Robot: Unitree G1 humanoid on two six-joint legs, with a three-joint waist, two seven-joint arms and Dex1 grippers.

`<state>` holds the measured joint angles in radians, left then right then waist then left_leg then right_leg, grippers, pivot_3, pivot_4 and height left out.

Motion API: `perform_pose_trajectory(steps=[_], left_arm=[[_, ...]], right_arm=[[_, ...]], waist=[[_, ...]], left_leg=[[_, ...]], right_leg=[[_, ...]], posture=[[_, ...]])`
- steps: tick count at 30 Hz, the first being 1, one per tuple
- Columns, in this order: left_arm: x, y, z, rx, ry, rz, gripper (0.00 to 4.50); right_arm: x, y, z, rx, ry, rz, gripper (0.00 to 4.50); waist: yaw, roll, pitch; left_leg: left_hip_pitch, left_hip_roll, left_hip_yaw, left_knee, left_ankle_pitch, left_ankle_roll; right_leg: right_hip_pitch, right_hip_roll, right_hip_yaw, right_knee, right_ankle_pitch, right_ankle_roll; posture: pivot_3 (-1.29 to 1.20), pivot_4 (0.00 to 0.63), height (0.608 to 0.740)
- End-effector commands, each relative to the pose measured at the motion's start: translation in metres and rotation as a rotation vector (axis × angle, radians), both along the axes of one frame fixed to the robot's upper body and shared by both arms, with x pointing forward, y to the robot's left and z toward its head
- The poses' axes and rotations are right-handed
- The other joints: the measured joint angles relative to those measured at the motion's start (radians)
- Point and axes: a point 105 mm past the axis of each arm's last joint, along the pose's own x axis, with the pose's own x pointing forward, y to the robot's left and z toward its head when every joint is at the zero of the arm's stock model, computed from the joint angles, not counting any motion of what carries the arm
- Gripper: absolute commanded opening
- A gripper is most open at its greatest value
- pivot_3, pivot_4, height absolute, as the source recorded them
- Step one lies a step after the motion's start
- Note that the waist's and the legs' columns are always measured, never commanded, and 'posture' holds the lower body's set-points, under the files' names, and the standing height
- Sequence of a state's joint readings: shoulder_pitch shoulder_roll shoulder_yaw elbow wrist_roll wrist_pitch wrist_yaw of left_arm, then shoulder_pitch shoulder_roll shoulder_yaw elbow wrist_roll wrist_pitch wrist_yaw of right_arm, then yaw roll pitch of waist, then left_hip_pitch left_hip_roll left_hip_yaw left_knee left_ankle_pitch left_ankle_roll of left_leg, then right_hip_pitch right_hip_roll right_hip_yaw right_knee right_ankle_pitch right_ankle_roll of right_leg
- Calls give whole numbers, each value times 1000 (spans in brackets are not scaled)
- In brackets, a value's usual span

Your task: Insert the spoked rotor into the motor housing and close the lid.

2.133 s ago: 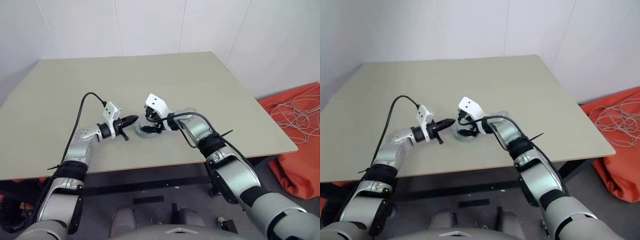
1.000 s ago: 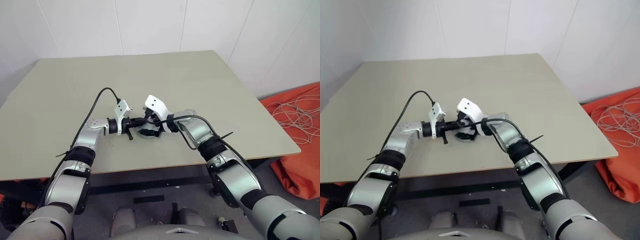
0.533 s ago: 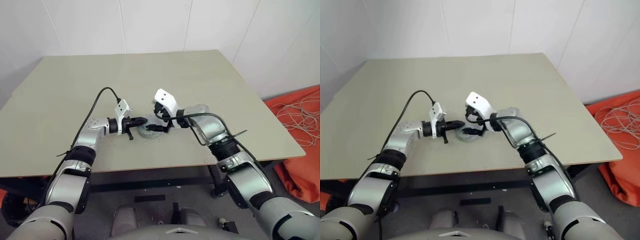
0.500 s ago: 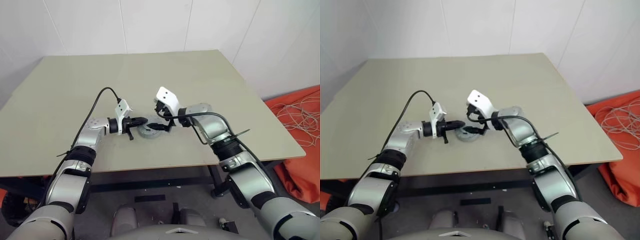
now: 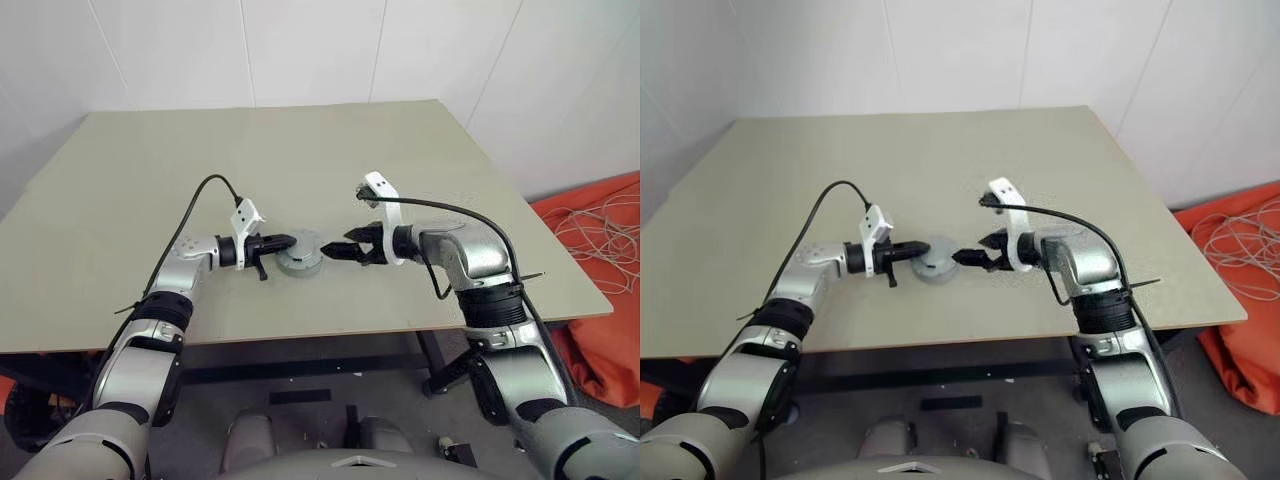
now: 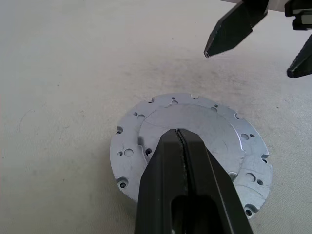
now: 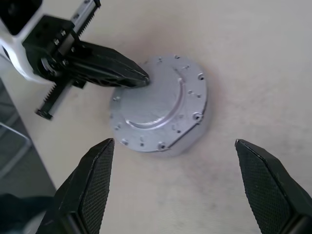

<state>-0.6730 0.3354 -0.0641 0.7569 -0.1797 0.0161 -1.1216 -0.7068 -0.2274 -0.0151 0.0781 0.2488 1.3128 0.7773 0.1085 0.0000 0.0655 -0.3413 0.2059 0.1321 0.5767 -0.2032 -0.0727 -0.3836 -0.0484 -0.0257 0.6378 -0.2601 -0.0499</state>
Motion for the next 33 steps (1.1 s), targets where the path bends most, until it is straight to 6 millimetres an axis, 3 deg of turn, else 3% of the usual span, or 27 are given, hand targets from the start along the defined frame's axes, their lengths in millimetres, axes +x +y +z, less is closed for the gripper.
perform_pose_trajectory(steps=[1,7,13,23,33], left_arm=[[0,-5,2,5,-7,-26,0],[0,-8,2,-1,-10,-32,0],[-1,-9,2,-4,-6,-38,0],[-1,-9,2,-4,-2,-42,0],[-2,-10,1,-6,4,-47,0]], right_arm=[[3,4,20,113,119,-77,4473],[21,0,23,211,274,-240,4473],[30,-11,8,203,334,-339,4473],[24,-12,-15,208,476,-363,4473],[22,-3,-15,350,577,-349,4473]], waist=[[2,0,0],[19,0,0],[21,0,0],[22,0,0],[22,1,0]], left_leg=[[0,0,0,0,0,0],[1,0,0,0,1,-1],[-1,0,0,-1,1,-1],[-1,0,0,-1,1,-2],[-1,0,0,-2,1,-2]], right_leg=[[0,0,0,0,0,-1],[-3,-1,0,0,0,-1],[-4,-1,0,0,2,3],[-4,-1,0,1,2,3],[-4,-1,0,1,2,3]], posture=[[0,0,740],[0,0,740],[0,0,740],[0,0,740],[0,0,740]])
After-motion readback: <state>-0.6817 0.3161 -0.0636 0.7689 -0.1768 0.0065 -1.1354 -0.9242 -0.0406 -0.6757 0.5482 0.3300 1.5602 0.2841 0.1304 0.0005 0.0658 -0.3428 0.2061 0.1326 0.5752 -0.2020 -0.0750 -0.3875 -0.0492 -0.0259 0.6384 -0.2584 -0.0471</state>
